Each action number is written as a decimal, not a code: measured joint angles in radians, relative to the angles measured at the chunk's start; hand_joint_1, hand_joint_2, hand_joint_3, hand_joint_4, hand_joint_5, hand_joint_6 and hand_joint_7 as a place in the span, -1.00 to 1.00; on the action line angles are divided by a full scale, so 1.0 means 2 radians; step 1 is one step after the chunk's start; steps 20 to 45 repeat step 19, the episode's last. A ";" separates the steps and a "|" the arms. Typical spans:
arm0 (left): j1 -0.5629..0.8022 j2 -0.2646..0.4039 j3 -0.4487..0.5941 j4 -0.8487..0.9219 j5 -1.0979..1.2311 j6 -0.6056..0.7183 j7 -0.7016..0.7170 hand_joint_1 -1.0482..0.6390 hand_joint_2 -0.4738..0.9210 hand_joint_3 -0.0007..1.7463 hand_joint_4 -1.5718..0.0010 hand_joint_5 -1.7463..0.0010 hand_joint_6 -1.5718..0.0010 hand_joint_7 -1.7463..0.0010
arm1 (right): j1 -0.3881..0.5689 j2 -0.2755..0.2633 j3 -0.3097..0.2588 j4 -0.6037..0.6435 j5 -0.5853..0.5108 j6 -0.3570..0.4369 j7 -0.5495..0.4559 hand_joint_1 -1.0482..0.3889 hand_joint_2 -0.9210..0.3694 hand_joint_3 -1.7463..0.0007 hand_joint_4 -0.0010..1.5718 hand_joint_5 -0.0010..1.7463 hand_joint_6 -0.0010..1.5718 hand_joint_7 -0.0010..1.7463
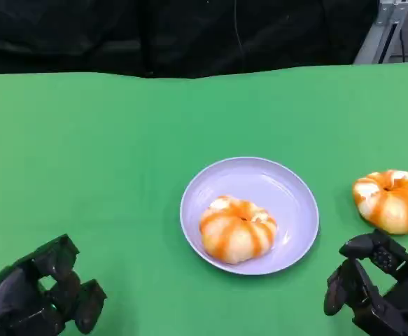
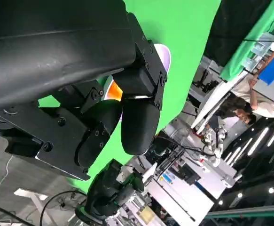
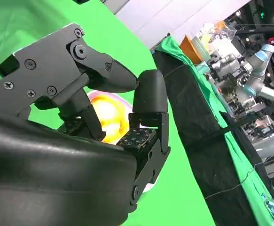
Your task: Grasp the bread from the table and place it into the plate.
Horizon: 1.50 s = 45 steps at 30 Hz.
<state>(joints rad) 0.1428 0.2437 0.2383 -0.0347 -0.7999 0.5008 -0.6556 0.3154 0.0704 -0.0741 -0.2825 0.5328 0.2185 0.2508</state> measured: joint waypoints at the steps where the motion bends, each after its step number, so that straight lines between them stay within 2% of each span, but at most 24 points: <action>1: 0.000 -0.001 0.000 0.000 0.000 0.000 0.000 0.15 0.42 0.69 -0.24 -1.00 -0.01 -1.00 | 0.000 0.000 0.000 0.000 0.000 0.000 0.000 0.24 -0.50 -0.14 0.07 1.00 0.03 0.63; 45: 0.000 -0.007 0.009 -0.015 0.004 -0.003 0.003 0.15 0.40 0.69 -0.24 -1.00 -0.03 -1.00 | 0.003 -0.002 -0.001 0.000 0.001 -0.001 0.011 0.26 -0.56 -0.08 0.07 0.98 0.05 0.59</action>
